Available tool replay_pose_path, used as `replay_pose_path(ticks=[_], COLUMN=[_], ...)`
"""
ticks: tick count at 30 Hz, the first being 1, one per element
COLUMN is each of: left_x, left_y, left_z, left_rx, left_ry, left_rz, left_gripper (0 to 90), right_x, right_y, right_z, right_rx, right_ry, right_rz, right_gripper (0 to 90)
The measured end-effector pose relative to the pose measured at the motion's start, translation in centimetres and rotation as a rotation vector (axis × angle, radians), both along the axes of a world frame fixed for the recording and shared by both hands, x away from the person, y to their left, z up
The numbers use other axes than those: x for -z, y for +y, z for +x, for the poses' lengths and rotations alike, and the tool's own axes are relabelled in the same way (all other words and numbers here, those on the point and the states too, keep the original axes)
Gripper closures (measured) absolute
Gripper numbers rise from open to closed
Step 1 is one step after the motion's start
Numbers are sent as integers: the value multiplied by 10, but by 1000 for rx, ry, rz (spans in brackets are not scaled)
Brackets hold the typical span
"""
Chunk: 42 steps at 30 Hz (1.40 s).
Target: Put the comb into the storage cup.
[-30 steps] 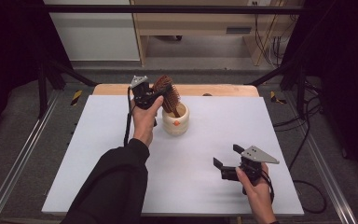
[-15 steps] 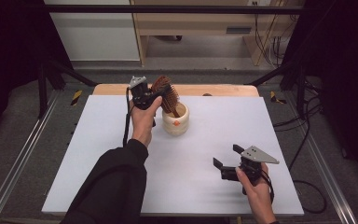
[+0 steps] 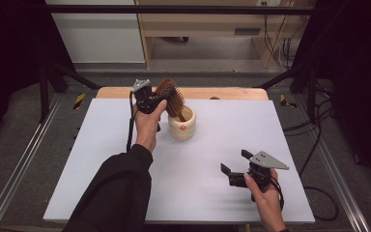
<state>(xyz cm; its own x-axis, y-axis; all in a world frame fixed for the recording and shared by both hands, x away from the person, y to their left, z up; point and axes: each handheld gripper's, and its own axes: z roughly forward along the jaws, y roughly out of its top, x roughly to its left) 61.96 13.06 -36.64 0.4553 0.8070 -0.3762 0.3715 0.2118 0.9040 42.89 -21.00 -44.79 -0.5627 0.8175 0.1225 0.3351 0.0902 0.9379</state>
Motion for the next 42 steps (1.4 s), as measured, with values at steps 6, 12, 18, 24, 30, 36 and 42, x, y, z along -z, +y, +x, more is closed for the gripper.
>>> replay_pose_path(ticks=[6, 12, 18, 24, 30, 36, 42], left_x=[1, 2, 3, 4, 5, 5, 5], left_y=[2, 4, 7, 7, 7, 8, 8], left_z=[0, 1, 1, 1, 1, 2, 2], left_rx=[-4, -11, -15, -17, -16, -18, -23], left_ry=[4, 8, 15, 16, 18, 20, 24], left_rz=[-4, -8, -12, -18, -19, -21, -21], left_gripper=[470, 465, 462, 460, 457, 452, 442], right_x=[0, 0, 0, 0, 0, 0, 1], right_y=[0, 0, 1, 1, 1, 1, 1], right_z=[0, 0, 0, 0, 0, 0, 0], right_rx=[-1, 0, -1, -1, -2, -2, -2], right_ry=[0, -1, 1, 3, 3, 4, 5], right_rz=[0, 0, 1, 0, 1, 0, 0], right_gripper=[45, 45, 45, 46, 46, 45, 45])
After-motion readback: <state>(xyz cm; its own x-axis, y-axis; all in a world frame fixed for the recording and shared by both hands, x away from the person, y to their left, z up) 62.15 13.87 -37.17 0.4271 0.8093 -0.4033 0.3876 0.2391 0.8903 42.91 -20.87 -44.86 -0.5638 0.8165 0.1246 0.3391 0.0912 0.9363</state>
